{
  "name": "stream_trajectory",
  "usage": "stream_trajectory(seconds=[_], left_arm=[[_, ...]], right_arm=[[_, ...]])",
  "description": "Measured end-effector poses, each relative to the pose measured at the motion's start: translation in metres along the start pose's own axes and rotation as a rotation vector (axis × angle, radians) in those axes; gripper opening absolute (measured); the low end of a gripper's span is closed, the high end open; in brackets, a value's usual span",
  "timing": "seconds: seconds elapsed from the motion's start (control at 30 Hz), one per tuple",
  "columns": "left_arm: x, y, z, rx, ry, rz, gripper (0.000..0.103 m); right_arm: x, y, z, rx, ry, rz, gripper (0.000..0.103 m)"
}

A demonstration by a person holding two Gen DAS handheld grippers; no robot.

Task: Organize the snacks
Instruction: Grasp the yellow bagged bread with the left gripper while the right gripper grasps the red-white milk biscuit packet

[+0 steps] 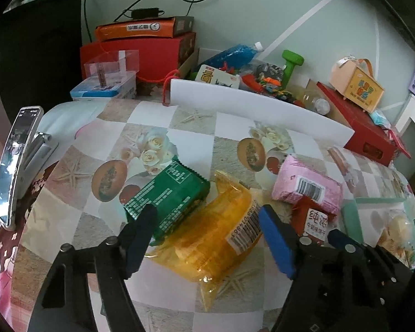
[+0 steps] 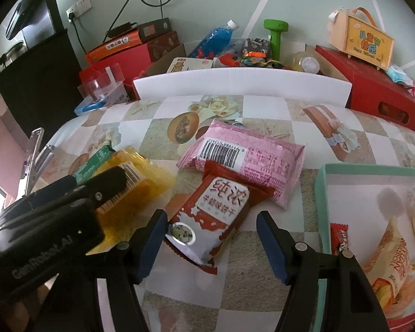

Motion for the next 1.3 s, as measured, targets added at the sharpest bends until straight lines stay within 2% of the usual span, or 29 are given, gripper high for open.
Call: stream_trajectory(seconds=[0.37,0.53,0.67,0.73,0.77,0.97,1.03,1.13,1.3], left_arm=[[-0.002,-0.001,0.001,0.008,-0.013,-0.003,0.076],[-0.003,0.002,0.002,0.025,-0.017,-0.004,0.076],[0.001,0.005,0.004,0.041,-0.036,-0.003,0.076],[0.003,0.008,0.005,0.050,-0.041,0.003,0.076],[0.003,0.009,0.005,0.053,-0.042,0.009,0.076],[0.012,0.020,0.010,0.081,-0.069,0.032,0.076],[0.019,0.020,0.012,0.080,-0.087,0.030,0.072],[0.023,0.016,0.013,0.057,-0.091,0.027,0.068],[0.029,0.013,0.015,0.033,-0.092,0.024,0.067]], right_arm=[[0.006,0.002,0.003,-0.008,-0.018,0.026,0.075],[0.002,0.008,0.005,-0.096,-0.045,0.138,0.074],[0.004,0.013,0.005,-0.080,-0.053,0.111,0.069],[0.006,0.011,0.007,-0.082,-0.061,0.098,0.058],[0.006,0.010,0.006,-0.087,-0.061,0.096,0.057],[0.008,0.007,0.007,-0.095,-0.061,0.098,0.057],[0.008,0.006,0.007,-0.098,-0.060,0.100,0.057],[0.009,0.006,0.007,-0.100,-0.055,0.099,0.057],[0.011,0.005,0.008,-0.100,-0.051,0.095,0.056]])
Point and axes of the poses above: each gripper's, at about its wrist camera, not at the fingertips, and x roughly the way its jaws point, y to its right, z to its underside, the point moved 5 cm from there along x, roughly the way its jaws point, and after that the axes turned 1 degree about z, right-handed, at the moved point
